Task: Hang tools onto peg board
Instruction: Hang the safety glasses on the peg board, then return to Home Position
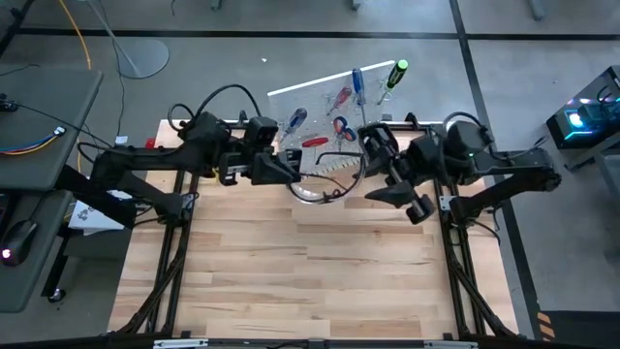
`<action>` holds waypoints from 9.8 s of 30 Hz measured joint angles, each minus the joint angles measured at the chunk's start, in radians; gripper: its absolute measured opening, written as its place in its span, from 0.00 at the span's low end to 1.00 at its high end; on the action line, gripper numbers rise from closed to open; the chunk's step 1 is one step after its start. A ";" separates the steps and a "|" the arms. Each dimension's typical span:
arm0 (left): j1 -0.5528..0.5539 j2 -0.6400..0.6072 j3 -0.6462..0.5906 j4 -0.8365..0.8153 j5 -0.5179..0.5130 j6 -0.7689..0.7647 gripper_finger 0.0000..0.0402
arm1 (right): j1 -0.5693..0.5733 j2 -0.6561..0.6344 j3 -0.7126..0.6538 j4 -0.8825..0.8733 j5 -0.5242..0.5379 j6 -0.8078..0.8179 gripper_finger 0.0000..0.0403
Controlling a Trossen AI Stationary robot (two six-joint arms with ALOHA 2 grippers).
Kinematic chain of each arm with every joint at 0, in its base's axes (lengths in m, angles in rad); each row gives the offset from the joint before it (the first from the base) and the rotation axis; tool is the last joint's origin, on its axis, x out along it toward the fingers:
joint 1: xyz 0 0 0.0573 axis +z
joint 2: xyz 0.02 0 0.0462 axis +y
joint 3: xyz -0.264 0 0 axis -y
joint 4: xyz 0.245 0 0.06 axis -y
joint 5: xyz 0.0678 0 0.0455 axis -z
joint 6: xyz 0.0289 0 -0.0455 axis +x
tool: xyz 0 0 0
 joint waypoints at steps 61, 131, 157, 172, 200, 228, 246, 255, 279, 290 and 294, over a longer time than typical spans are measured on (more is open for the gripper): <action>-0.091 0.016 -0.214 -0.825 0.030 0.396 0.14 | -0.006 -0.156 0.001 -0.999 0.128 0.119 0.01; -0.438 -0.176 -0.784 -0.138 -0.574 -0.072 0.00 | -0.682 -0.077 -0.335 -0.729 -0.443 0.059 0.00; -0.436 -0.176 -0.784 -0.142 -0.600 -0.060 0.00 | -0.679 -0.077 -0.335 -0.806 -0.249 0.142 0.18; -0.436 -0.176 -0.784 -0.158 -0.600 -0.050 0.00 | -0.681 -0.077 -0.335 -0.803 -0.079 0.153 0.19; -0.411 -0.206 -0.783 -0.264 -0.527 0.060 0.00 | -0.497 -0.386 -0.270 -0.951 -0.128 0.324 0.15; 0.131 -0.281 -0.705 -0.298 -0.957 0.746 0.00 | -0.094 -0.397 -0.434 -0.729 0.383 0.500 0.00; 0.249 -0.281 -0.697 -0.385 -1.020 0.851 0.00 | -0.094 -0.397 -0.434 -0.684 0.383 0.502 0.00; 0.327 -0.281 -0.697 -0.381 -1.079 0.888 0.00 | -0.093 -0.397 -0.434 -0.684 0.383 0.519 0.00; 0.077 -0.761 -0.976 -0.292 -0.779 0.518 0.00 | 0.047 -0.572 -0.431 -0.860 0.575 0.657 0.00; -0.161 -0.663 -1.186 0.104 -0.836 0.581 0.00 | 0.045 -0.505 -0.431 -0.722 0.615 0.705 0.00; -0.105 -0.709 -1.263 0.163 -0.672 0.567 0.00 | 0.045 -0.494 -0.431 -0.723 0.615 0.753 0.00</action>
